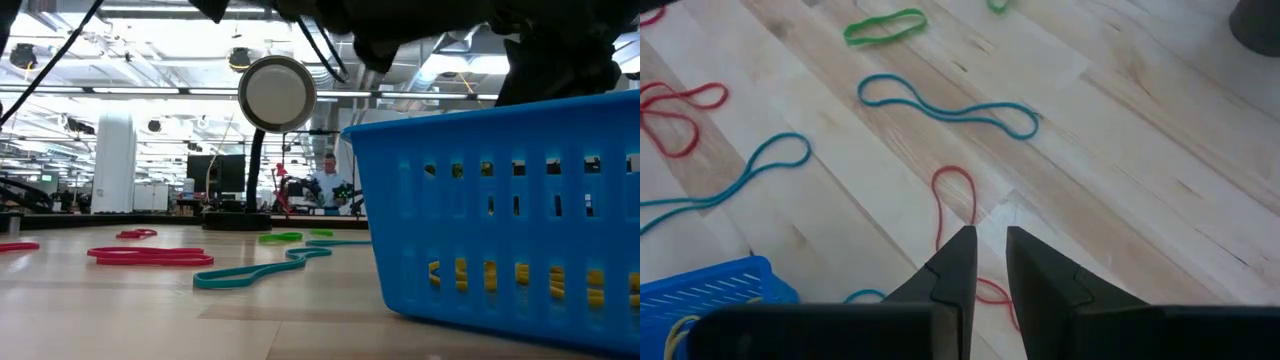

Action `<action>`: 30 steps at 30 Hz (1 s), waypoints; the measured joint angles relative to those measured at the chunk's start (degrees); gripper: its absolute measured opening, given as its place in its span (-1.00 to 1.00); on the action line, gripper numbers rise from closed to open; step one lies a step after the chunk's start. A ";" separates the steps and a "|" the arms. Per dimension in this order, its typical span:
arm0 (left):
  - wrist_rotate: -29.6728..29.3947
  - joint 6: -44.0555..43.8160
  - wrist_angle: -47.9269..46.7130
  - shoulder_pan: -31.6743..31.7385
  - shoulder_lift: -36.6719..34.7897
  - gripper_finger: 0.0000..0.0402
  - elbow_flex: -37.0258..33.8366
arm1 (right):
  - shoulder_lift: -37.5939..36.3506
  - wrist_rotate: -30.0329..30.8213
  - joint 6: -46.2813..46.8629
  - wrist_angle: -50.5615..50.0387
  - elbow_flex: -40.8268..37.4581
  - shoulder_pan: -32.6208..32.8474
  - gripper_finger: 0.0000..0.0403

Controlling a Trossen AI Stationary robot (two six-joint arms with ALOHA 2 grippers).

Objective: Pick and place items into bin
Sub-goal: Put the blue rubber band into the blue bin

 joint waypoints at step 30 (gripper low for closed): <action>-12.99 -0.02 -64.98 5.65 -20.03 -0.77 -0.09 | 0.00 1.49 -1.91 2.99 0.02 -0.11 -0.73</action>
